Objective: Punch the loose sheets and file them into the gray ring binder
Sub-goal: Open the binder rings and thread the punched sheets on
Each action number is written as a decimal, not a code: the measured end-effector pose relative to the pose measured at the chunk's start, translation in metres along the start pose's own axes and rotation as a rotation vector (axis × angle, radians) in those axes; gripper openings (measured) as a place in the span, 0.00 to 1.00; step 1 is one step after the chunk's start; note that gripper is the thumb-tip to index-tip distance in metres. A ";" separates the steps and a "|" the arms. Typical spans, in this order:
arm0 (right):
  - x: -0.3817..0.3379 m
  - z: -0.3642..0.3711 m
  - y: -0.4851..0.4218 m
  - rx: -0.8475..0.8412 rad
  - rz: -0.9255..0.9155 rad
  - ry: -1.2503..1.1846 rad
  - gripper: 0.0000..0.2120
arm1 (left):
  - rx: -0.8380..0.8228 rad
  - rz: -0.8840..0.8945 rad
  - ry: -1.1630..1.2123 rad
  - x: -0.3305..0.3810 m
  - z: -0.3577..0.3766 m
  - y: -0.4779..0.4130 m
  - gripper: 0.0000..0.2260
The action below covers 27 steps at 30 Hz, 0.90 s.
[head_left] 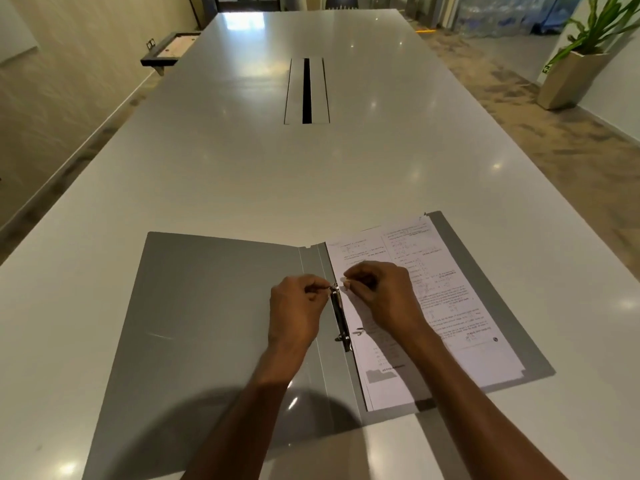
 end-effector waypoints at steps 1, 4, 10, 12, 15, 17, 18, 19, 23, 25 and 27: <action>0.004 0.001 0.000 -0.005 0.007 -0.023 0.04 | 0.005 0.002 0.000 -0.001 0.000 0.000 0.05; 0.013 0.000 0.003 -0.020 0.031 -0.101 0.03 | 0.013 0.009 0.027 -0.002 -0.001 0.003 0.04; 0.027 0.002 0.006 0.009 0.069 -0.231 0.05 | 0.015 0.019 0.012 -0.002 0.001 0.007 0.05; 0.027 0.004 0.007 0.020 0.050 -0.200 0.04 | 0.012 0.014 -0.028 -0.001 0.003 0.006 0.06; 0.021 0.005 0.006 0.022 -0.005 -0.124 0.04 | 0.002 0.014 -0.083 0.000 0.006 0.003 0.06; 0.018 0.007 0.004 0.014 -0.032 -0.094 0.03 | -0.009 0.024 -0.111 0.001 0.006 0.002 0.06; 0.017 0.007 0.004 0.011 -0.046 -0.077 0.03 | -0.012 0.033 -0.120 0.002 0.007 0.001 0.06; 0.015 0.007 0.004 0.011 -0.063 -0.053 0.03 | -0.017 0.044 -0.130 0.002 0.007 0.001 0.06; 0.008 0.006 0.005 0.018 -0.104 0.022 0.05 | -0.050 0.058 -0.186 0.001 0.011 0.000 0.07; 0.005 0.006 0.005 0.022 -0.120 0.051 0.05 | -0.063 0.070 -0.200 0.001 0.013 0.000 0.08; 0.001 0.007 0.004 0.014 -0.141 0.073 0.06 | -0.072 0.081 -0.209 0.004 0.014 0.000 0.08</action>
Point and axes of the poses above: each hand's wrist, its own y-axis away from the middle knuckle, its own z-axis out of the palm, x = y × z, the point moved 10 cm from there along -y, towards the middle knuckle, and after that the axes turned 1 degree about y, right-handed, at the moved point
